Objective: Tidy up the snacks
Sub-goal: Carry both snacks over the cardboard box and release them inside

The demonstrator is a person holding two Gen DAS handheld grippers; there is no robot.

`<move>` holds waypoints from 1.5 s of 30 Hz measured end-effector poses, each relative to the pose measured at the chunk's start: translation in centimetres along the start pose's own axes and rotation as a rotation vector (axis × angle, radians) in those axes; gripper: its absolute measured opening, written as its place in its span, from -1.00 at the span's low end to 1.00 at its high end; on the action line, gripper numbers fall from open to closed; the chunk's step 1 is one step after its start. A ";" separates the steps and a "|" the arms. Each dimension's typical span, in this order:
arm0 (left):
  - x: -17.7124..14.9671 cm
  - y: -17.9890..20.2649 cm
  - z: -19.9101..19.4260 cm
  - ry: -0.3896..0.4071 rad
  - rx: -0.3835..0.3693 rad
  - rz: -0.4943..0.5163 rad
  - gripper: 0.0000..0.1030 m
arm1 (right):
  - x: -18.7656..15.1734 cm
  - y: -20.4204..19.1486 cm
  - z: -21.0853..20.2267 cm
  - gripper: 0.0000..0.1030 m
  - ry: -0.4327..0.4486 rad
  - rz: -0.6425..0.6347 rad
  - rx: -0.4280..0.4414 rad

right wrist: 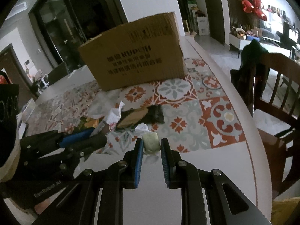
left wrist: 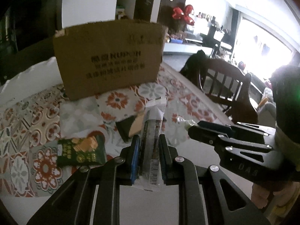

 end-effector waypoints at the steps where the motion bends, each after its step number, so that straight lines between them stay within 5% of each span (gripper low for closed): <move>1: 0.4 -0.1 -0.3 0.010 0.007 0.000 -0.60 | 0.3 -0.1 -0.1 -0.60 0.006 -0.004 0.001; 26: 11.7 -3.6 -4.7 0.222 0.153 -0.022 -0.60 | 13.4 -2.8 -2.4 -0.60 0.216 -0.124 0.053; 36: 17.2 -6.2 -3.9 0.236 0.226 -0.016 -0.60 | 19.2 -4.0 -1.1 -0.60 0.220 -0.201 0.074; 45: 20.0 -8.6 -0.7 0.168 0.205 -0.050 -0.60 | 22.7 -4.9 1.1 -0.60 0.179 -0.245 0.088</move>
Point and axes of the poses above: each gripper's, at about its wrist camera, not at the fingertips, and z roughly the way its jaws point, y to its right, x to its top, the point moved 7 cm from there along z, roughly the way its jaws point, and after that the axes turned 5 degrees about y, right-handed, at the moved point
